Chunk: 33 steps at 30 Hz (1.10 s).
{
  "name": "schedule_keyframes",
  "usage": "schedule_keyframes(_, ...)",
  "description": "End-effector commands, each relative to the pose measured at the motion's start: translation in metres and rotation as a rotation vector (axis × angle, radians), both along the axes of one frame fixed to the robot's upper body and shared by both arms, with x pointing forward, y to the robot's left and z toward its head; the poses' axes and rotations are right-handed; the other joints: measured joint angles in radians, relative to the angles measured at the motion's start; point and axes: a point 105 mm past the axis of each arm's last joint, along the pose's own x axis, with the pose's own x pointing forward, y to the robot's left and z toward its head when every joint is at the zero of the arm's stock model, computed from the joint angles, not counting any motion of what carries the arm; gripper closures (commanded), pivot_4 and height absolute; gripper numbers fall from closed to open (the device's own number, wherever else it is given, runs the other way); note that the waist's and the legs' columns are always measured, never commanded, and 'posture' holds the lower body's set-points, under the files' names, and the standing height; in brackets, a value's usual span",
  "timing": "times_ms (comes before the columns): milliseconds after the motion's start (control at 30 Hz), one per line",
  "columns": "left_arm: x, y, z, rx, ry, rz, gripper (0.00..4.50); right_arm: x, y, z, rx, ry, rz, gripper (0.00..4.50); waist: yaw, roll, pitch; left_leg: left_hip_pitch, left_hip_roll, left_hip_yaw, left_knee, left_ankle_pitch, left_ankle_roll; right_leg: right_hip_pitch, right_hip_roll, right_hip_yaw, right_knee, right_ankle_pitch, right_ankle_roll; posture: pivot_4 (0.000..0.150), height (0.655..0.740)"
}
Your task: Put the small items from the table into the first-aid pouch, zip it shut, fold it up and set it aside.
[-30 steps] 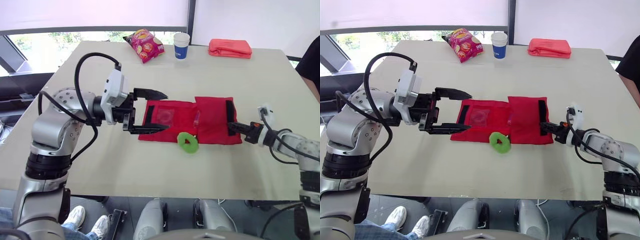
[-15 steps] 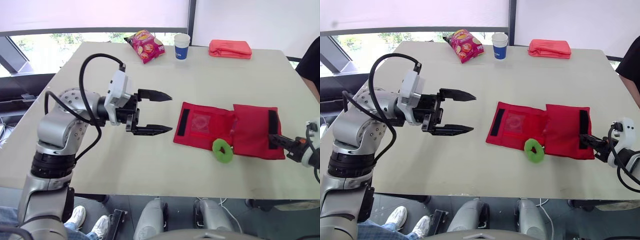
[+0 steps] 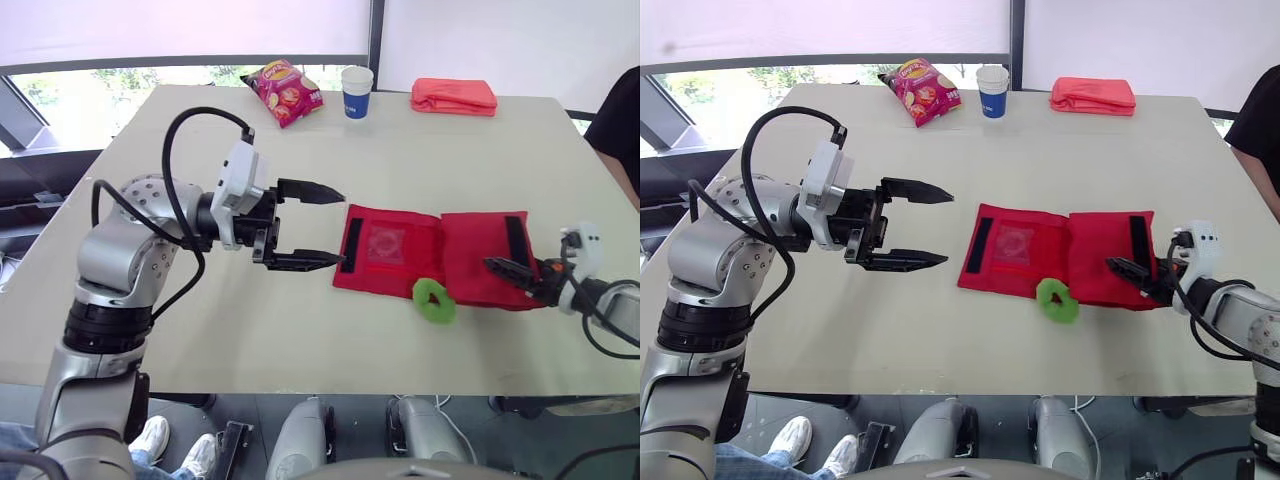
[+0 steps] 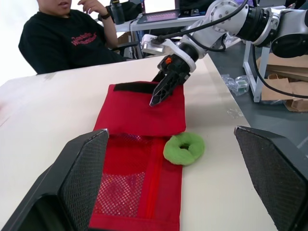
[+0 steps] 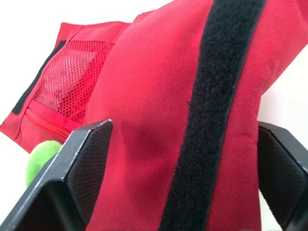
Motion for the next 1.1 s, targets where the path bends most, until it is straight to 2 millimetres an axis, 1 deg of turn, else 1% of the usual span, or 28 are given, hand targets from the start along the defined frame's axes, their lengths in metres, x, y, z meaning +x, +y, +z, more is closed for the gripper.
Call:
schedule_keyframes(33,-0.002,0.003,0.01,-0.002,-0.051,0.008,0.0,0.008,0.017,0.01,0.025,-0.052,0.059,0.03,-0.001,0.0,0.0,0.0,0.0,0.0,0.0,0.0,0.0,0.0,0.0,0.0,0.0,0.0,0.0,0.15,0.74)
schedule_keyframes(100,-0.002,0.004,0.009,0.0,-0.052,0.015,0.0,0.01,0.016,0.01,0.014,-0.061,0.053,0.03,0.002,0.0,0.0,0.0,0.0,0.0,0.0,0.0,0.0,0.0,0.0,0.0,0.0,0.0,0.0,0.15,0.74)
schedule_keyframes(167,0.0,0.007,0.009,0.004,-0.051,0.033,0.0,0.008,0.009,0.014,-0.001,-0.081,0.041,0.03,0.004,0.0,0.0,0.0,0.0,0.0,0.0,0.0,0.0,0.0,0.0,0.0,0.0,0.0,0.0,0.15,0.74)
schedule_keyframes(233,0.001,0.012,0.006,0.005,-0.042,0.058,0.0,0.004,-0.001,0.022,-0.022,-0.138,0.029,0.03,0.005,0.0,0.0,-0.001,0.0,0.0,0.0,0.0,0.0,0.0,-0.001,0.0,0.0,0.0,0.0,0.15,0.74)
schedule_keyframes(400,0.005,0.023,-0.003,0.0,-0.006,0.12,0.0,-0.016,-0.025,0.037,-0.158,-0.305,0.037,0.03,0.011,0.0,0.0,-0.001,-0.001,0.0,0.0,0.0,0.0,0.0,-0.001,0.0,-0.001,0.0,0.0,0.15,0.74)
schedule_keyframes(500,0.006,0.029,-0.01,-0.002,0.027,0.159,0.0,-0.027,-0.042,0.038,-0.25,-0.347,0.027,0.03,0.011,0.0,0.0,-0.001,-0.001,0.0,0.0,0.0,0.0,0.0,-0.001,0.0,-0.001,0.0,0.0,0.15,0.74)
schedule_keyframes(533,0.007,0.031,-0.014,-0.006,0.047,0.183,0.0,-0.032,-0.045,0.042,-0.281,-0.397,0.037,0.03,0.011,0.0,0.0,-0.001,-0.001,0.0,0.0,0.0,0.0,0.0,-0.001,0.0,-0.001,0.0,0.0,0.15,0.74)
schedule_keyframes(600,0.008,0.036,-0.026,0.001,0.09,0.241,0.0,-0.043,-0.044,0.052,-0.351,-0.526,0.104,0.03,0.01,0.001,0.0,0.0,0.0,0.0,0.0,0.0,0.0,0.001,-0.001,-0.001,-0.001,0.0,0.0,0.15,0.74)
schedule_keyframes(667,0.011,0.038,-0.038,-0.018,0.151,0.323,0.0,-0.053,-0.038,0.056,-0.388,-0.574,0.176,0.03,0.006,0.001,0.0,0.001,0.0,0.0,0.0,0.0,0.0,0.001,-0.001,0.0,0.0,0.0,0.0,0.15,0.74)
schedule_keyframes(733,0.012,0.038,-0.05,-0.006,0.178,0.383,0.0,-0.058,-0.033,0.06,-0.372,-0.591,0.204,0.03,0.004,0.001,0.0,0.001,0.001,0.0,0.0,0.0,0.0,0.001,-0.001,0.0,0.0,0.0,0.0,0.15,0.74)
schedule_keyframes(767,0.009,0.037,-0.056,0.005,0.189,0.394,0.0,-0.06,-0.031,0.065,-0.35,-0.621,0.199,0.03,0.003,0.001,0.0,0.001,0.001,0.001,0.0,0.0,0.0,0.001,-0.001,0.0,0.0,0.0,0.0,0.15,0.74)
schedule_keyframes(833,0.019,0.034,-0.075,-0.057,0.244,0.562,0.0,-0.068,-0.023,0.067,-0.35,-0.639,0.27,0.03,0.006,0.002,-0.001,0.002,0.001,0.001,0.0,0.0,0.0,0.001,-0.002,0.0,0.0,0.0,0.0,0.15,0.74)
schedule_keyframes(900,0.019,0.028,-0.088,-0.098,0.276,0.662,0.0,-0.074,-0.017,0.067,-0.346,-0.636,0.329,0.03,0.012,0.002,-0.001,0.002,0.0,0.0,0.0,0.0,0.0,0.002,-0.006,0.001,0.0,0.0,0.0,0.15,0.74)
schedule_keyframes(933,0.02,0.026,-0.093,-0.108,0.302,0.701,0.0,-0.076,-0.017,0.067,-0.343,-0.635,0.339,0.03,0.015,0.001,0.0,0.002,0.0,0.0,0.0,0.0,0.0,0.002,-0.007,0.002,0.0,0.0,0.0,0.15,0.74)
schedule_keyframes(1033,0.03,0.021,-0.108,-0.159,0.375,0.924,0.0,-0.081,-0.013,0.075,-0.3,-0.637,0.36,0.03,0.029,0.0,0.0,0.001,0.0,-0.002,0.001,0.0,0.0,0.002,-0.007,0.001,0.0,0.0,0.0,0.15,0.74)
schedule_keyframes(1100,0.033,0.019,-0.115,-0.174,0.428,1.016,0.0,-0.085,-0.01,0.08,-0.276,-0.632,0.377,0.03,0.032,0.001,-0.001,0.001,0.0,-0.002,0.001,0.0,0.0,0.002,-0.007,0.001,0.0,0.0,0.0,0.15,0.74)
